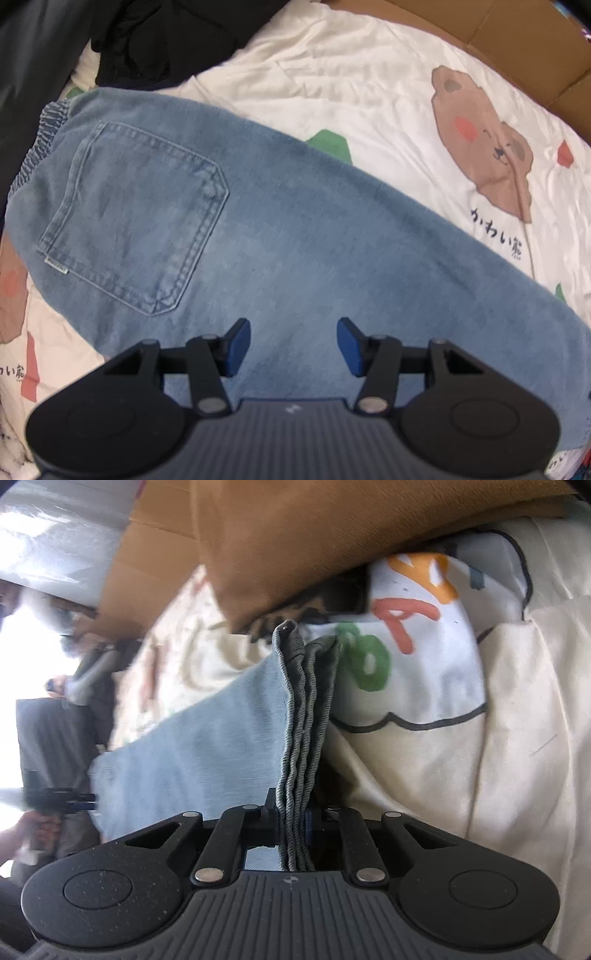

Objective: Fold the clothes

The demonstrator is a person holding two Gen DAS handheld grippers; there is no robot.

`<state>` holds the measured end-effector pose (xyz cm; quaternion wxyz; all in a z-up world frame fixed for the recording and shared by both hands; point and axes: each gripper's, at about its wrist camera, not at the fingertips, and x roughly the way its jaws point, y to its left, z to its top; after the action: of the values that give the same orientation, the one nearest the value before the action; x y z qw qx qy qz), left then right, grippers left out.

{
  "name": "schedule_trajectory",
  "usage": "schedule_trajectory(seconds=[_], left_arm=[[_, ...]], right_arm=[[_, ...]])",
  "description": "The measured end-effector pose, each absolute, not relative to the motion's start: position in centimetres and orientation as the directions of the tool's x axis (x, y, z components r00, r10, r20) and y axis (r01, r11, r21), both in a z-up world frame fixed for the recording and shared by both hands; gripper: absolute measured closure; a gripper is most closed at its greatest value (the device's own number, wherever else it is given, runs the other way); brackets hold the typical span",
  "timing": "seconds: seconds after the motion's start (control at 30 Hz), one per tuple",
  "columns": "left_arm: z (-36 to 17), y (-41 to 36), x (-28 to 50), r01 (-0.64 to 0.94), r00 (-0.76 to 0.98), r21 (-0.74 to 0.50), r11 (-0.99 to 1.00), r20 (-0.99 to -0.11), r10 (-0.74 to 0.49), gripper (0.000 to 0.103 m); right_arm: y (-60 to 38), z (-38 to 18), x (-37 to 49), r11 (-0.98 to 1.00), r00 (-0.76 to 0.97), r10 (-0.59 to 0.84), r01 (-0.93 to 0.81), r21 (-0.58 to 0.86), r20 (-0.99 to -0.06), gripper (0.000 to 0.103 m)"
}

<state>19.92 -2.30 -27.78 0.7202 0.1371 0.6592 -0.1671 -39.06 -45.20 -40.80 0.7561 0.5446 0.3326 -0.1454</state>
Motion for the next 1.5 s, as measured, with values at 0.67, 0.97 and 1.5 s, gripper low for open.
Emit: schedule_trajectory(seconds=[0.67,0.97,1.5], left_arm=[[-29.2,-2.2,19.0,0.459,0.026,-0.008,0.888,-0.999,-0.023,0.048],[-30.9,-2.5,17.0,0.552,-0.015,-0.016,0.834,-1.000,-0.009,0.048],[-31.0,-2.8,15.5,0.646,-0.006,-0.024,0.763,-1.000,-0.026,0.048]], right_arm=[[-45.2,-40.8,-37.5,0.389,0.649,0.209,0.631,0.671,-0.732,0.094],[-44.0,-35.9,-35.8,0.458,0.558,0.136,0.697,0.552,-0.818,0.094],[-43.2,-27.6,-36.4,0.327,0.590,0.098,0.742,0.586,-0.801,0.095]])
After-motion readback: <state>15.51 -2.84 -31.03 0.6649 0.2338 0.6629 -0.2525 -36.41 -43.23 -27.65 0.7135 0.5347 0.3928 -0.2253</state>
